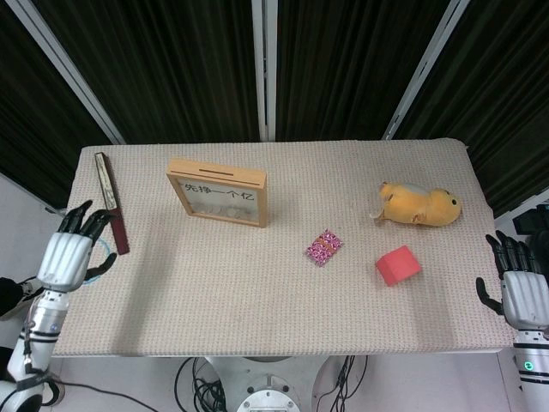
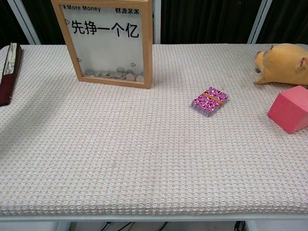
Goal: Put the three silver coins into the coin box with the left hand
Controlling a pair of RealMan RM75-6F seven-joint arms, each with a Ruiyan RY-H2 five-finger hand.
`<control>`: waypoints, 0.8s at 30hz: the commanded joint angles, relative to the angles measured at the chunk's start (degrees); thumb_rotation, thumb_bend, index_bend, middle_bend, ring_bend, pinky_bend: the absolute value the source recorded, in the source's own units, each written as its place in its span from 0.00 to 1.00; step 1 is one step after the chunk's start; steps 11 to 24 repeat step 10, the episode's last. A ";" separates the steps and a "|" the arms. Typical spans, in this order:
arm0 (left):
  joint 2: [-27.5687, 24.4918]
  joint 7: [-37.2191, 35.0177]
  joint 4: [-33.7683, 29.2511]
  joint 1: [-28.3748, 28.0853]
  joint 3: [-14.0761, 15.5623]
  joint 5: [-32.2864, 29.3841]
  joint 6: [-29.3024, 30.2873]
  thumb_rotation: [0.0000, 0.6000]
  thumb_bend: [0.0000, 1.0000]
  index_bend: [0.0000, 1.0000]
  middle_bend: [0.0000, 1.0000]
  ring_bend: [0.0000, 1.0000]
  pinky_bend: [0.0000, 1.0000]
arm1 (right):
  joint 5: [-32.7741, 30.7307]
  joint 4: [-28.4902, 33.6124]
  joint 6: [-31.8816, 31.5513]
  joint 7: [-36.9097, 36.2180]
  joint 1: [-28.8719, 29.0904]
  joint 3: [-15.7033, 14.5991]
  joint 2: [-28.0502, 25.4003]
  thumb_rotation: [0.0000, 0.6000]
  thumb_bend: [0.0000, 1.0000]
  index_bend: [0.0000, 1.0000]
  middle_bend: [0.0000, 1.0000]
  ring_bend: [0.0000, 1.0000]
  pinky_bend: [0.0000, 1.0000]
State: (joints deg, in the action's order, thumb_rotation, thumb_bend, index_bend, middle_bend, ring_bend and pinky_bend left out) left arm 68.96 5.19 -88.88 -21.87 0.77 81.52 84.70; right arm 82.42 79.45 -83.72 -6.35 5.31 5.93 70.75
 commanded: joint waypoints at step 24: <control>1.53 -2.50 5.11 9.52 3.48 1.31 3.14 1.00 0.04 0.04 0.02 0.00 0.06 | -0.43 4.11 -0.50 6.61 -0.50 -0.45 0.97 1.00 0.37 0.00 0.00 0.00 0.00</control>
